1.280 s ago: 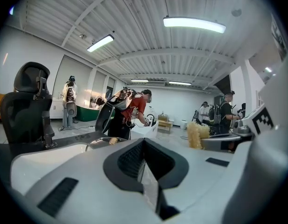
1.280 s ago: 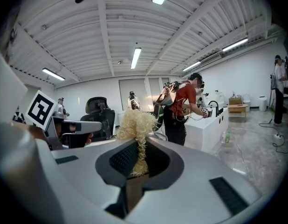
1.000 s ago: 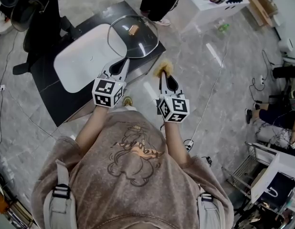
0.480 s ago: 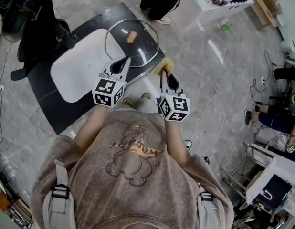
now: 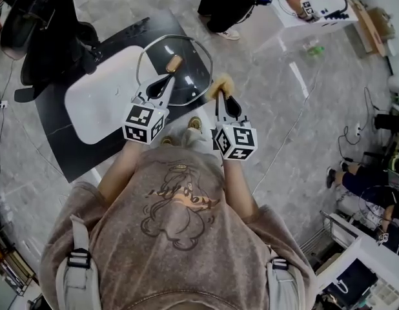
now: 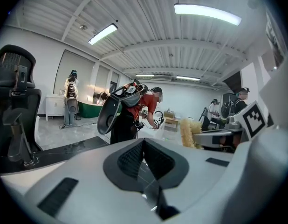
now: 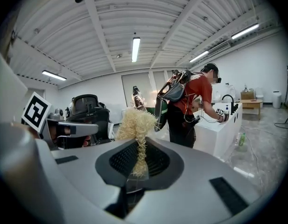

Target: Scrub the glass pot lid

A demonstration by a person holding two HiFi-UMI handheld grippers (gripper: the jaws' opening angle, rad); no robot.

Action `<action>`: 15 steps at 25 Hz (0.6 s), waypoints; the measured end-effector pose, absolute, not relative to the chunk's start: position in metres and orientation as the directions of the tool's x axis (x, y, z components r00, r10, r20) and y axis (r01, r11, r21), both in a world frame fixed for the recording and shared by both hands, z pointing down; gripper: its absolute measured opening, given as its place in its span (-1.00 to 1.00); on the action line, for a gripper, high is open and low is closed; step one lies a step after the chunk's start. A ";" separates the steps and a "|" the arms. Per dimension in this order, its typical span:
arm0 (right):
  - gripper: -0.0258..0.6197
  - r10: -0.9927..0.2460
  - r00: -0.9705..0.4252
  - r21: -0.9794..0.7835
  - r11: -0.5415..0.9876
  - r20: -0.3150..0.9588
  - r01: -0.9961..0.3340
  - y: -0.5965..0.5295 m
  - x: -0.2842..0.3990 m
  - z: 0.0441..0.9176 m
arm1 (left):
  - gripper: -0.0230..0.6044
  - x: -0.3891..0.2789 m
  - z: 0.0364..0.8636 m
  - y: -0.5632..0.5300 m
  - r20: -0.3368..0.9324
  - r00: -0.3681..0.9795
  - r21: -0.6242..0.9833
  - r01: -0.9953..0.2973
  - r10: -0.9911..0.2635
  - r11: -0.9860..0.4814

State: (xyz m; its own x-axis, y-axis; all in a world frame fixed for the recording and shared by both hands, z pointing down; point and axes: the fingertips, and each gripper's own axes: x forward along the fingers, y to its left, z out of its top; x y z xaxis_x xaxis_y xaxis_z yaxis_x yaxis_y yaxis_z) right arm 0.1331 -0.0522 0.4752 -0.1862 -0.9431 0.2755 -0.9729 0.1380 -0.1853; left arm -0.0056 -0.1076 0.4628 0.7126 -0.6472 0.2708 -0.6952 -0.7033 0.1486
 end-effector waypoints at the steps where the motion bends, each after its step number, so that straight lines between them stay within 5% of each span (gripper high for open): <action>1: -0.80 -0.940 -0.199 -0.188 0.150 0.276 -0.971 -0.060 0.136 0.476 | -0.88 -0.003 0.463 -0.113 0.273 0.707 0.148 -0.701 -0.653 -0.697; 12: -0.80 -0.884 -0.376 -0.210 0.326 0.277 -0.922 -0.127 0.158 0.477 | -0.87 0.016 0.466 -0.155 0.287 0.610 0.160 -0.790 -0.738 -0.591; 15: -0.80 -0.869 -0.403 -0.213 0.352 0.286 -0.911 -0.138 0.153 0.480 | -0.35 0.014 0.469 -0.162 0.297 0.603 0.172 -0.797 -0.740 -0.579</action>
